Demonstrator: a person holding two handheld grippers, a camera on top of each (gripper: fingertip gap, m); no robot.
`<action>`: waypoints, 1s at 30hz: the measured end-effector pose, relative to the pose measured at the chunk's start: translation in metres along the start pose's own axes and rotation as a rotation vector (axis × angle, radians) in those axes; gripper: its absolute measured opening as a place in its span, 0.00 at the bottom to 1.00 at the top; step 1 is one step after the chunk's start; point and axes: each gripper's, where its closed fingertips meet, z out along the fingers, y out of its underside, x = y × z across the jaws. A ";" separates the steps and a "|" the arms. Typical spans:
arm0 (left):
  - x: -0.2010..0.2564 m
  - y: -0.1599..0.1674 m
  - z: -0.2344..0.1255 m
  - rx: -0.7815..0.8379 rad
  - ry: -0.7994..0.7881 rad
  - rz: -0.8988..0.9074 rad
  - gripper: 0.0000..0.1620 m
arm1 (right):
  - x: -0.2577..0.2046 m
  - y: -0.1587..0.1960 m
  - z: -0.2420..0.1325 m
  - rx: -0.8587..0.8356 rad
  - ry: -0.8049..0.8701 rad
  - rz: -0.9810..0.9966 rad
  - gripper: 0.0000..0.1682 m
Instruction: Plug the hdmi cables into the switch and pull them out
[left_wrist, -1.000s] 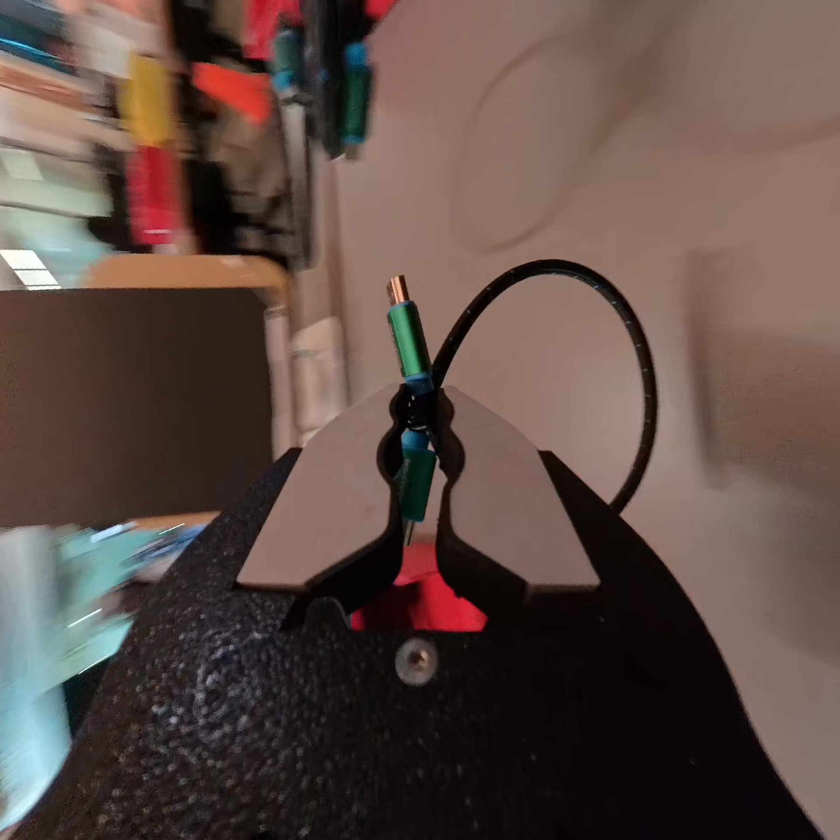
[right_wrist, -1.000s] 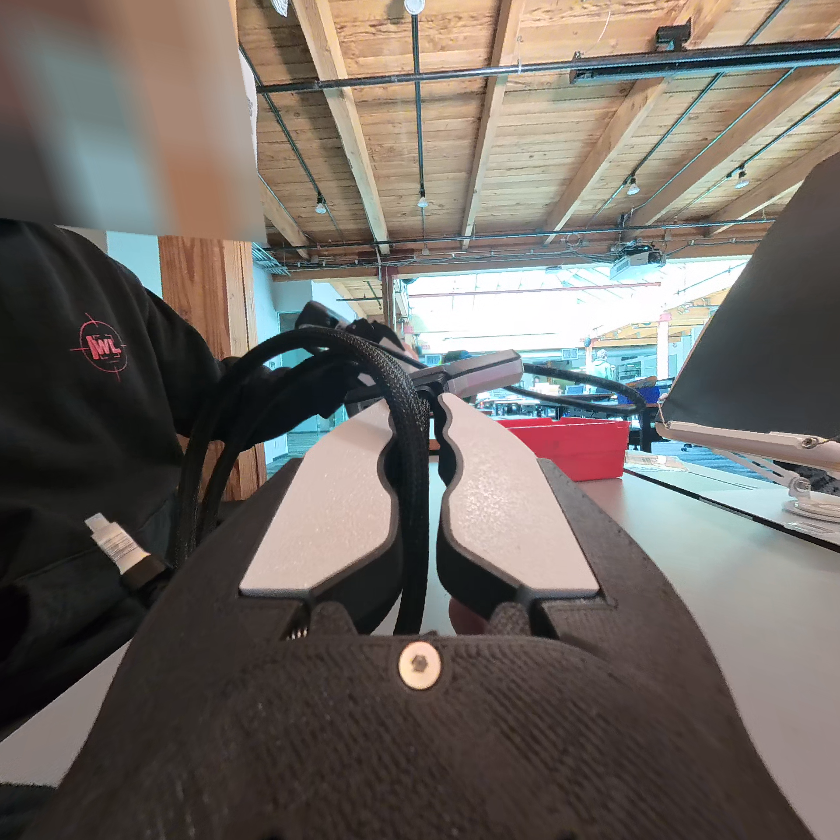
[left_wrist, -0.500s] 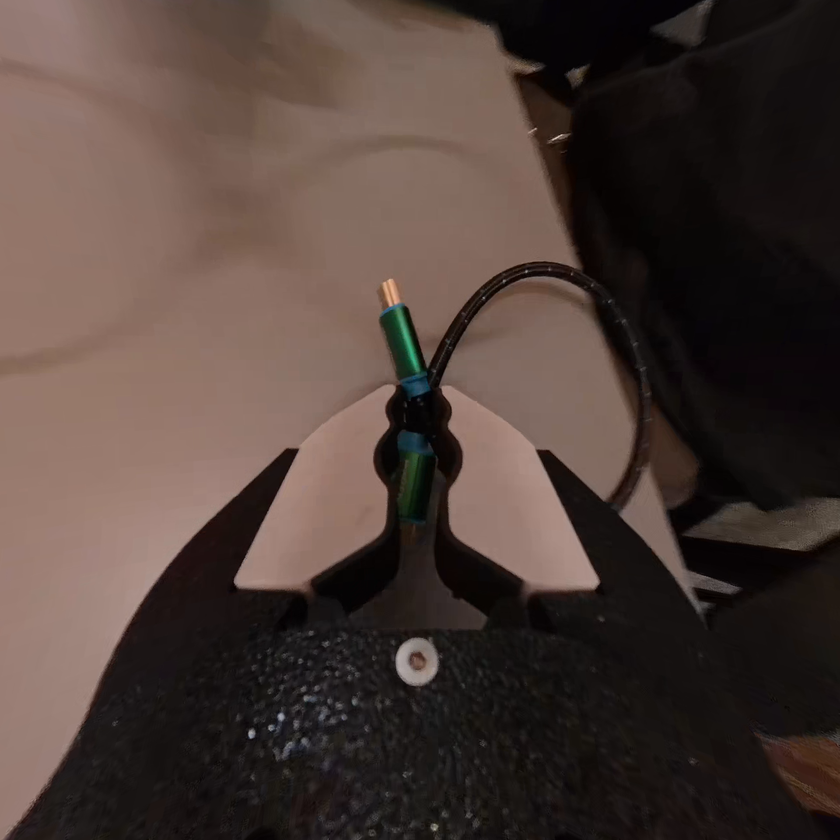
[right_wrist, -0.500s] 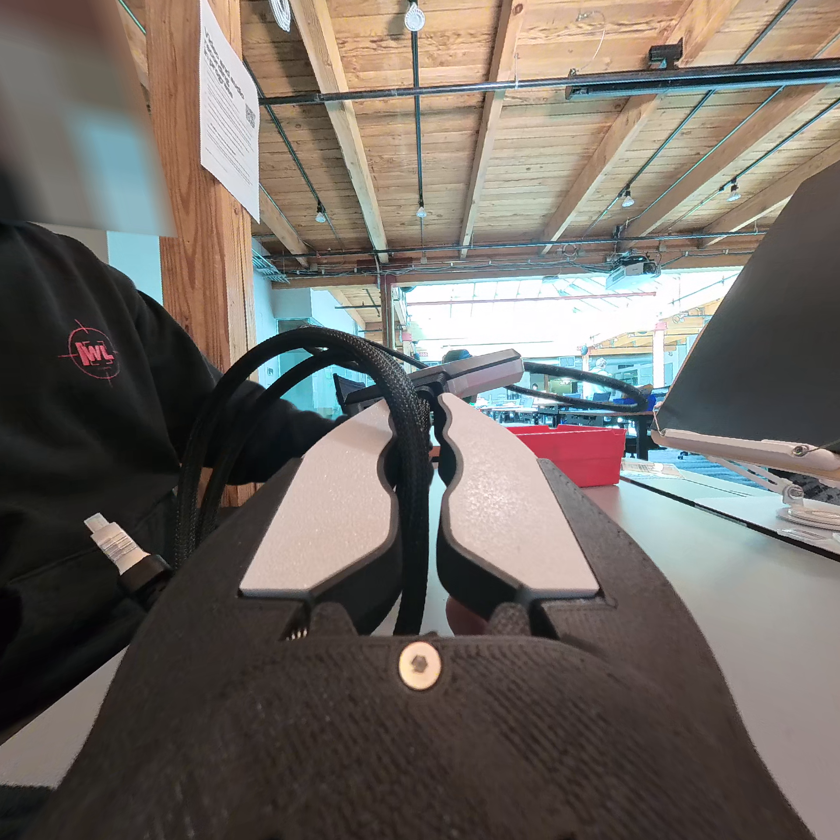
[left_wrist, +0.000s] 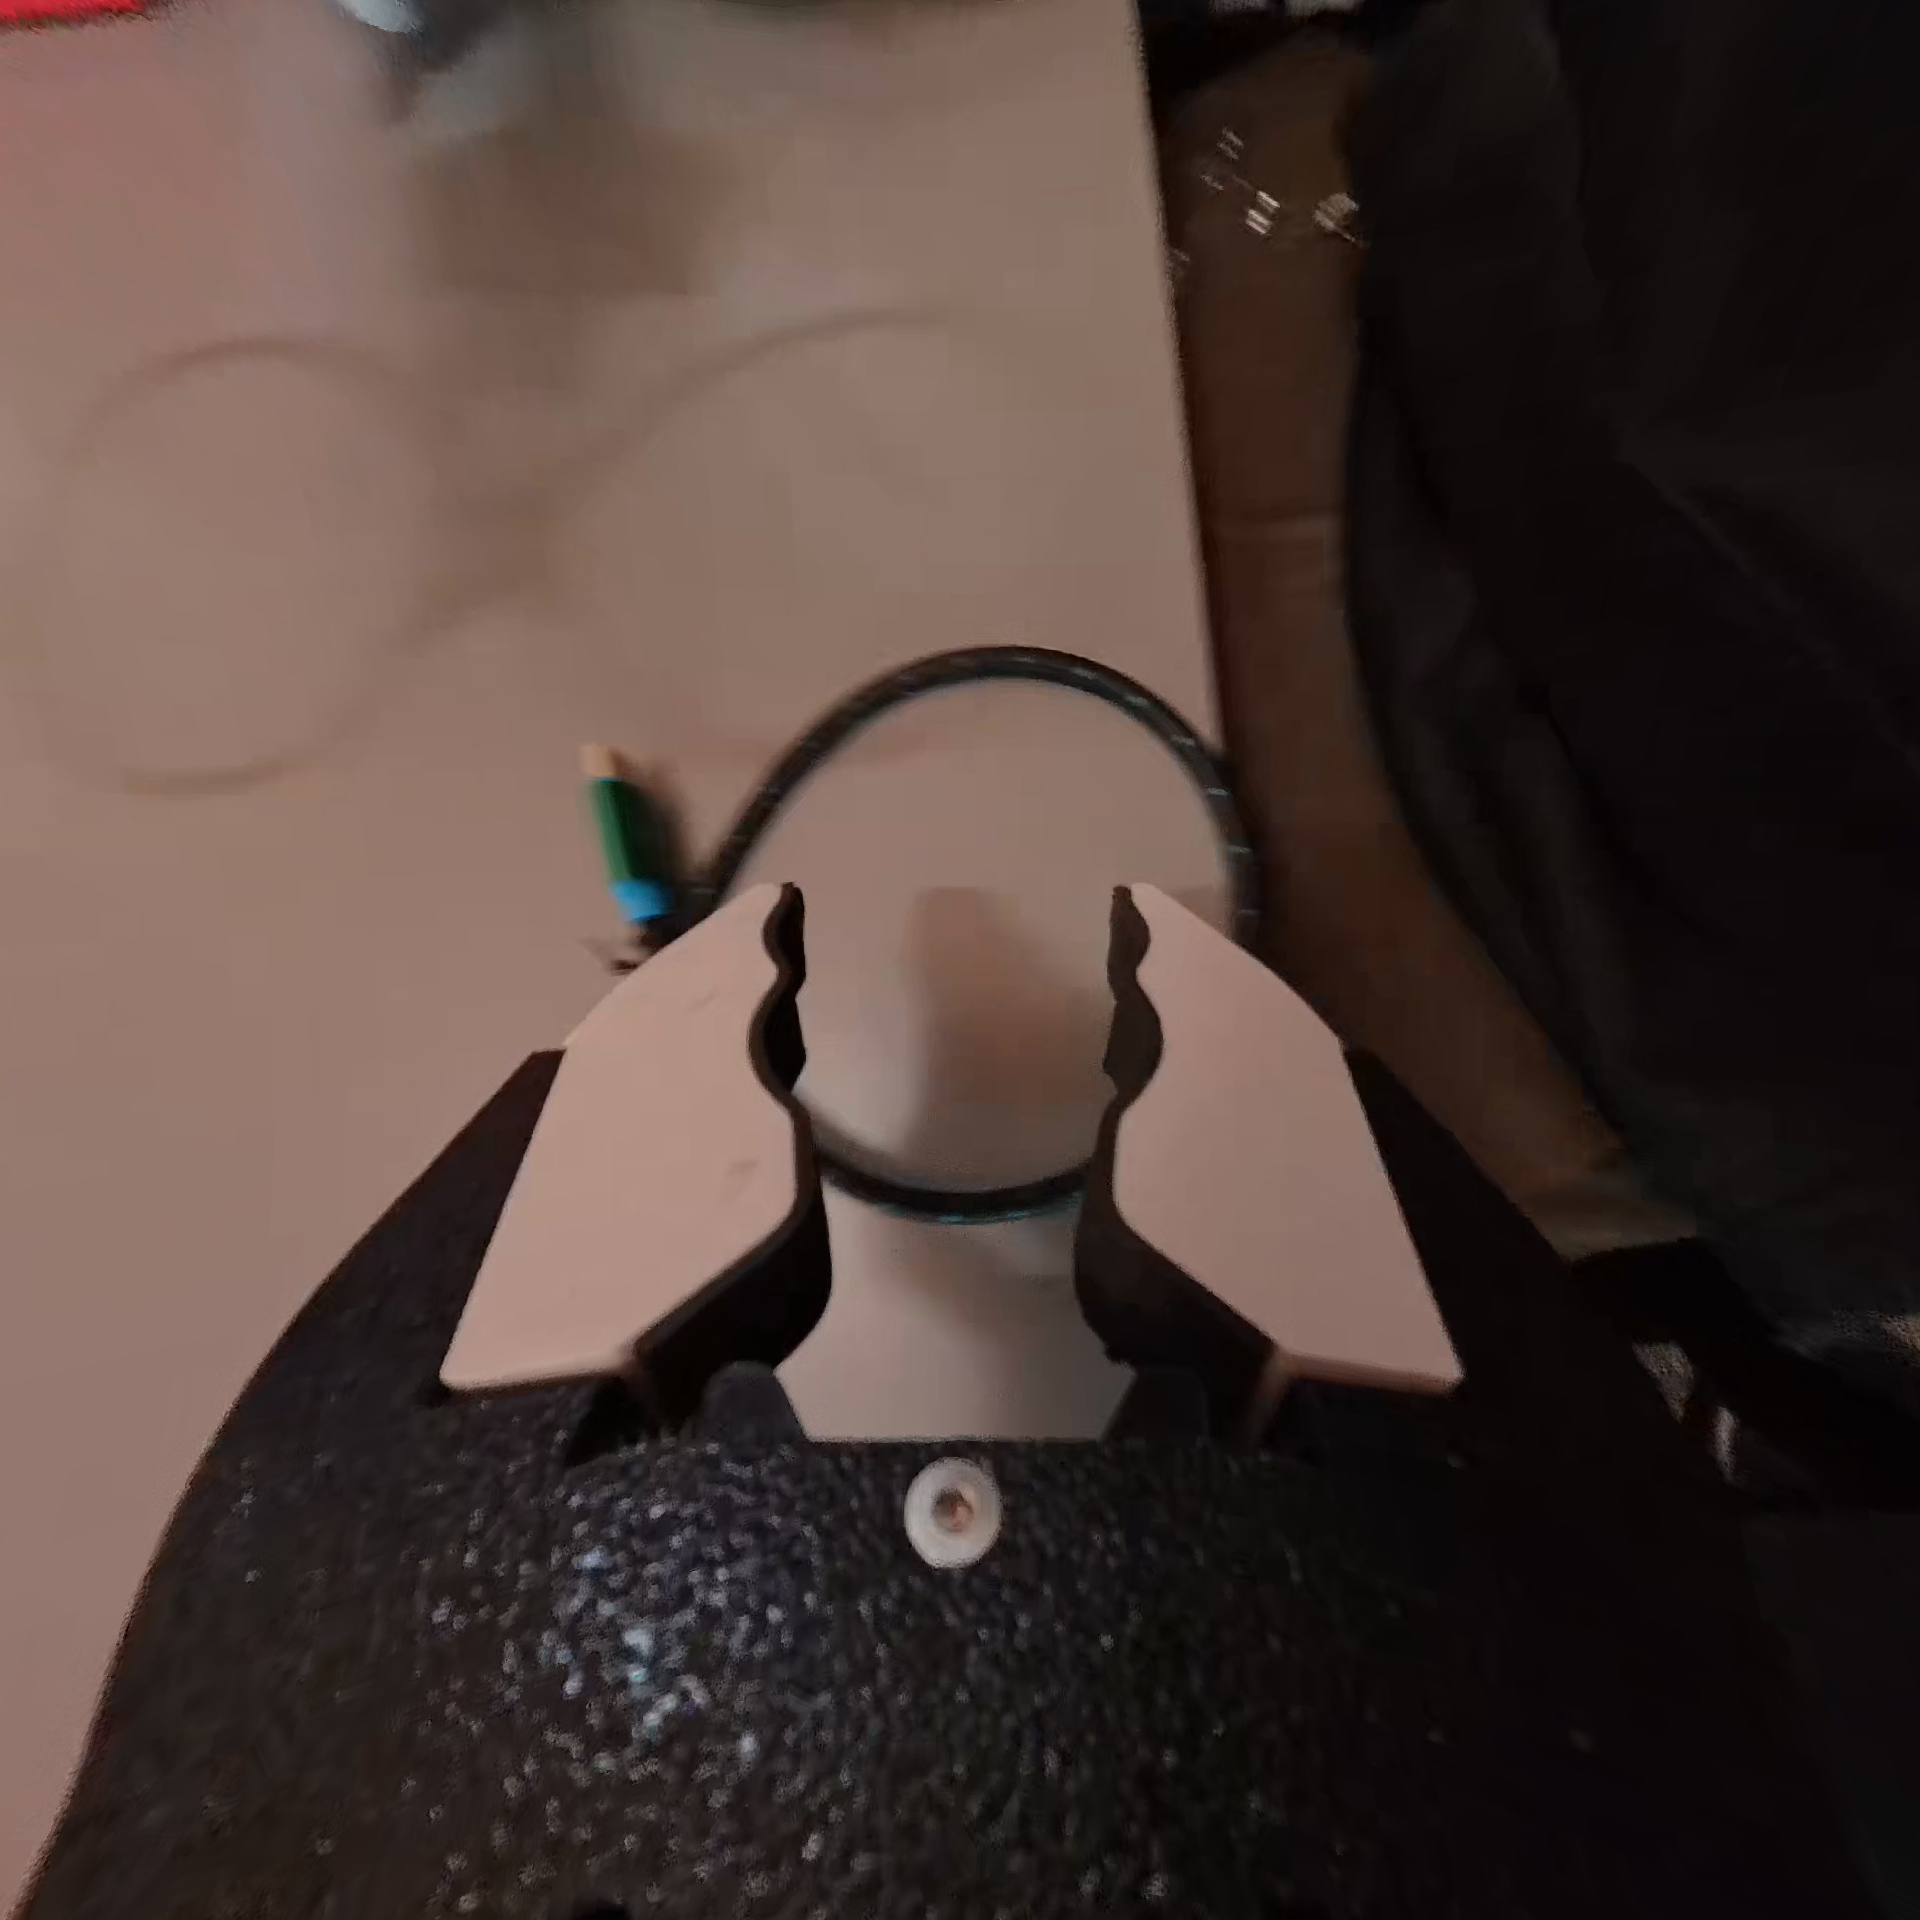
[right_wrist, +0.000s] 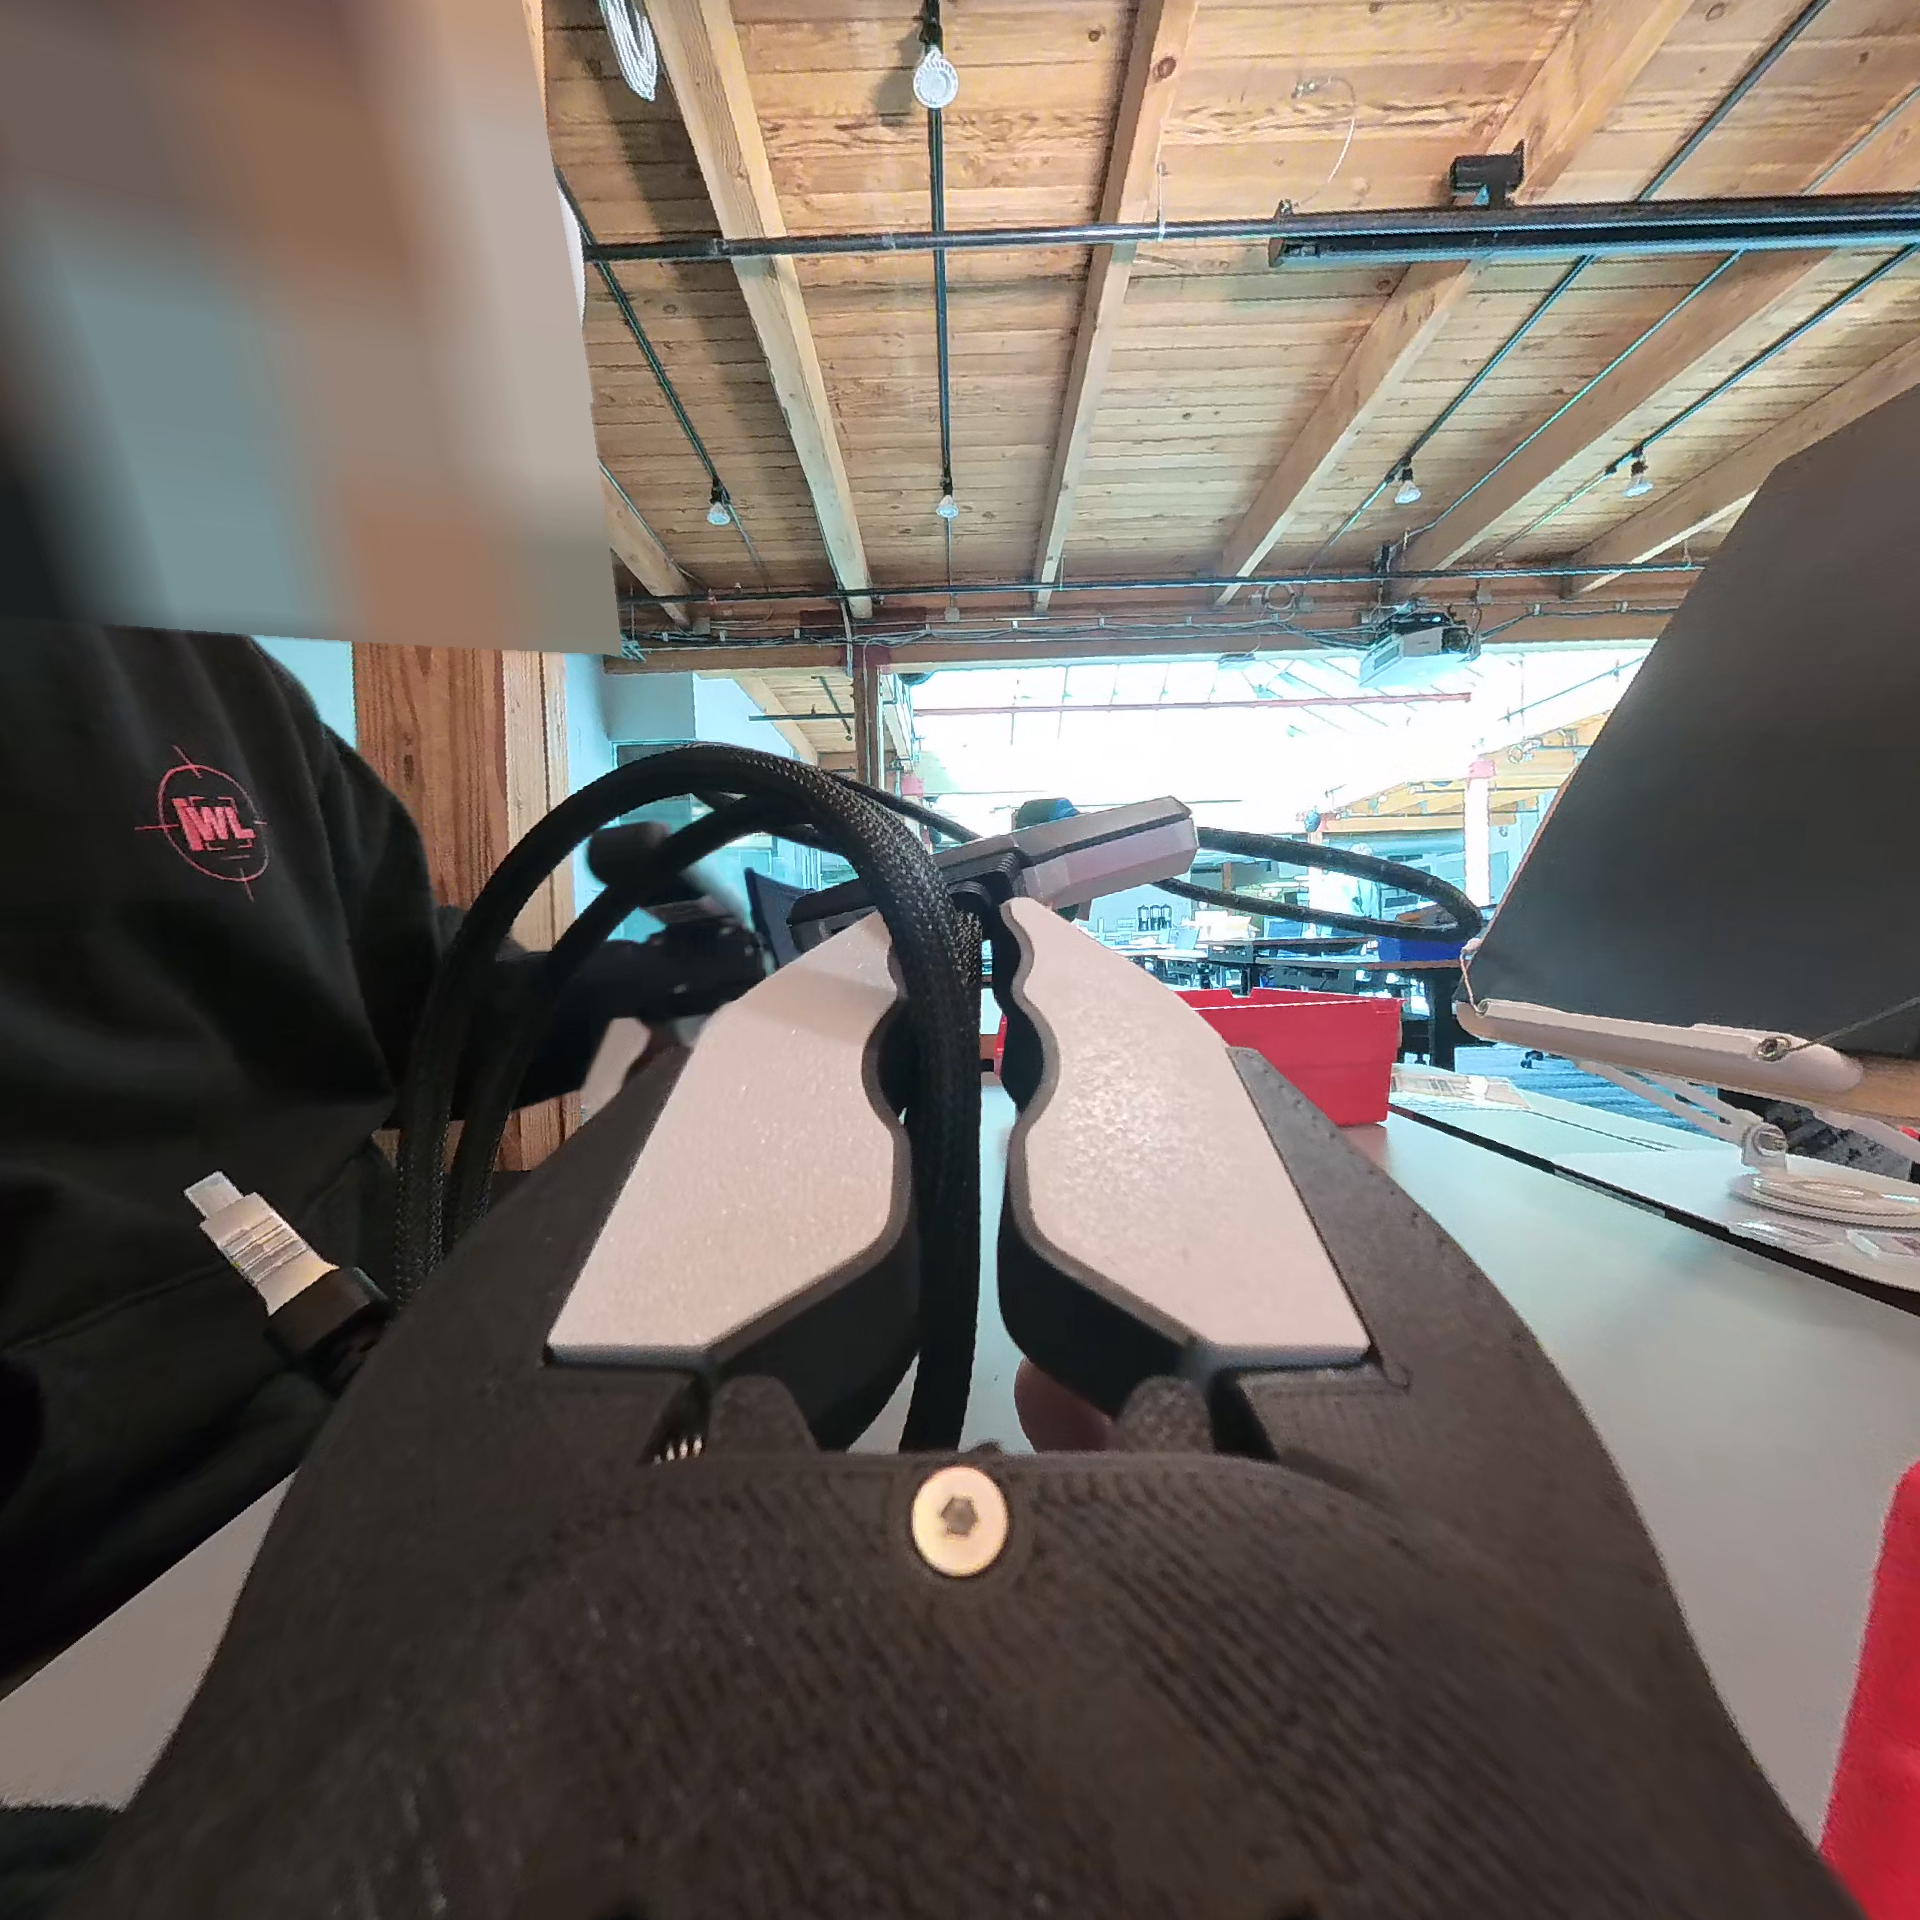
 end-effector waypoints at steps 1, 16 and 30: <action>0.016 0.002 0.005 -0.025 0.013 0.015 0.35 | 0.000 0.000 0.000 -0.002 -0.001 0.000 0.07; 0.037 -0.034 -0.017 0.182 0.002 -0.071 0.04 | 0.000 0.002 0.000 -0.004 0.005 0.005 0.07; -0.122 0.035 -0.071 0.351 0.107 -0.809 0.04 | 0.000 -0.003 -0.003 0.016 0.007 -0.006 0.07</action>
